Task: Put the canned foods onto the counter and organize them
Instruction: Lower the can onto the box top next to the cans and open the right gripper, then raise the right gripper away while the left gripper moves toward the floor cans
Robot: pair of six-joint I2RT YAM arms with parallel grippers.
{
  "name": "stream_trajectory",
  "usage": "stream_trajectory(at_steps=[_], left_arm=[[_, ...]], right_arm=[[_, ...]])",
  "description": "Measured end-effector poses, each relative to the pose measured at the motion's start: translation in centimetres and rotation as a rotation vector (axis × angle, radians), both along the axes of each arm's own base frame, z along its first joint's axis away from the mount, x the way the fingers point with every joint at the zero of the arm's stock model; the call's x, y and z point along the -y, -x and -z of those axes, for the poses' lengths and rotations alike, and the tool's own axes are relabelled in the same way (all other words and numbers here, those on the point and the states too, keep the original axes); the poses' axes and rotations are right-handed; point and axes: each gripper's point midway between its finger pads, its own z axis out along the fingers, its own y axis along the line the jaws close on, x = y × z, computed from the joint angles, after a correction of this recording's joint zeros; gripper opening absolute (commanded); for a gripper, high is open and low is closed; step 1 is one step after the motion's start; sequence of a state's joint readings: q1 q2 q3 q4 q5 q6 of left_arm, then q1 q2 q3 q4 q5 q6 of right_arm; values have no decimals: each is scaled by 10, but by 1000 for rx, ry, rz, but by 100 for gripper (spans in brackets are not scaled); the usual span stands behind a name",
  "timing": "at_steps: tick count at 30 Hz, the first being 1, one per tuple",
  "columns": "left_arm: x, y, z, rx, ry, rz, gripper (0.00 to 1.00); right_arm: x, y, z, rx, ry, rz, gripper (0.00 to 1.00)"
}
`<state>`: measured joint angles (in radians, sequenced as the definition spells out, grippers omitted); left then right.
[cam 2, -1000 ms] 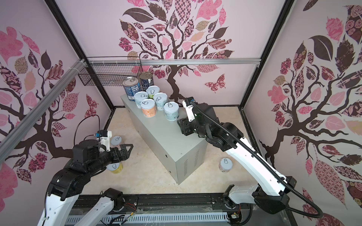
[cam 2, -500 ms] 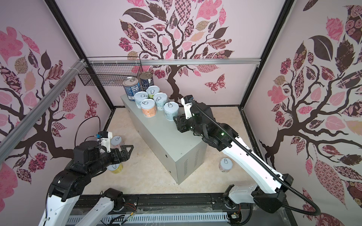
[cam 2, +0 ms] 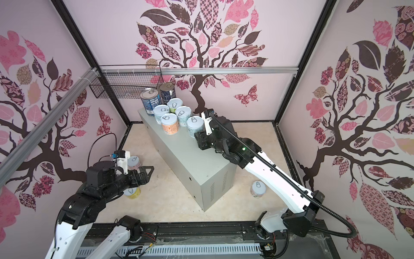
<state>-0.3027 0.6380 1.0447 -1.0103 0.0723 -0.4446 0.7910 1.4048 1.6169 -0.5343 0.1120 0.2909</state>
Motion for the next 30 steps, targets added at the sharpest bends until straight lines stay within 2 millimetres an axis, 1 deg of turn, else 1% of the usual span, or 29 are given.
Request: stream_trajectory(at_steps=[4, 12, 16, 21, 25, 30], left_arm=[[1, -1, 0, 5, 1, 1, 98], [1, -2, 2, 3, -1, 0, 98], [0, -2, 2, 3, -4, -5, 98], [-2, -3, 2, 2, -10, -12, 98], [-4, -3, 5, -11, -19, -20, 98], [-5, -2, 6, -28, -21, -29, 98]], right_arm=[[-4, -5, 2, 0, 5, 4, 49], [-5, -10, 8, -5, 20, 19, 49], [-5, -10, 6, -2, 19, 20, 49], [-4, -10, 0, 5, 11, 20, 53], [-3, -9, -1, 7, 10, 20, 53], [3, -4, -6, 11, 10, 26, 56]])
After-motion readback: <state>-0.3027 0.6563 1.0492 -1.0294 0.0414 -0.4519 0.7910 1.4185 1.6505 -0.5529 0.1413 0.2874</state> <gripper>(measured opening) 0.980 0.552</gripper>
